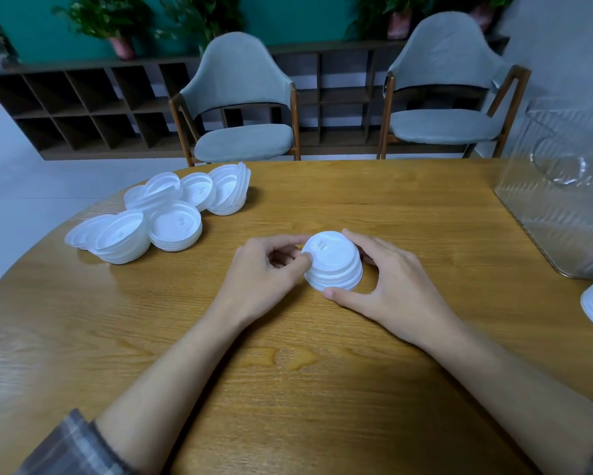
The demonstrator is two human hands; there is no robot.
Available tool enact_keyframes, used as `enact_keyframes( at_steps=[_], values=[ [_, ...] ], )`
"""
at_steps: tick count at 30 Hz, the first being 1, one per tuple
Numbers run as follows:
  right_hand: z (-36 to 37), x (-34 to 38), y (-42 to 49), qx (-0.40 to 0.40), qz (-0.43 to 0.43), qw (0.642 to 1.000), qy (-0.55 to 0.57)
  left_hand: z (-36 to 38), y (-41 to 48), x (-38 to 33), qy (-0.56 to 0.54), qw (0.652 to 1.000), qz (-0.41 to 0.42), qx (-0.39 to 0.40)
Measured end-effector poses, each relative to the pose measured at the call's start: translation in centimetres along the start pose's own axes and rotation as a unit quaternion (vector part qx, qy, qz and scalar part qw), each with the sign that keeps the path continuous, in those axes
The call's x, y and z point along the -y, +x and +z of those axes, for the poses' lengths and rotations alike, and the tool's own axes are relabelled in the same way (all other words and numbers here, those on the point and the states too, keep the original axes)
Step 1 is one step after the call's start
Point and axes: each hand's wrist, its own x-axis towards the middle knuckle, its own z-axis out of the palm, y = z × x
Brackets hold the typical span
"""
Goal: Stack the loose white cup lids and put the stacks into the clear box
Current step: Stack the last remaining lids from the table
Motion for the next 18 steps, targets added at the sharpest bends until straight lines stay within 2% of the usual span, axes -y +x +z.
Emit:
enact_keyframes(
  at_steps=[8,18],
  values=[
    [-0.11,0.23,-0.05,-0.004,0.011,1.000,-0.010,0.10,-0.04,0.37,0.035,0.999,0.026,0.006],
    [-0.75,0.62,-0.35,0.001,0.015,1.000,-0.021,0.34,-0.08,0.31,0.025,0.998,0.051,-0.010]
  ],
)
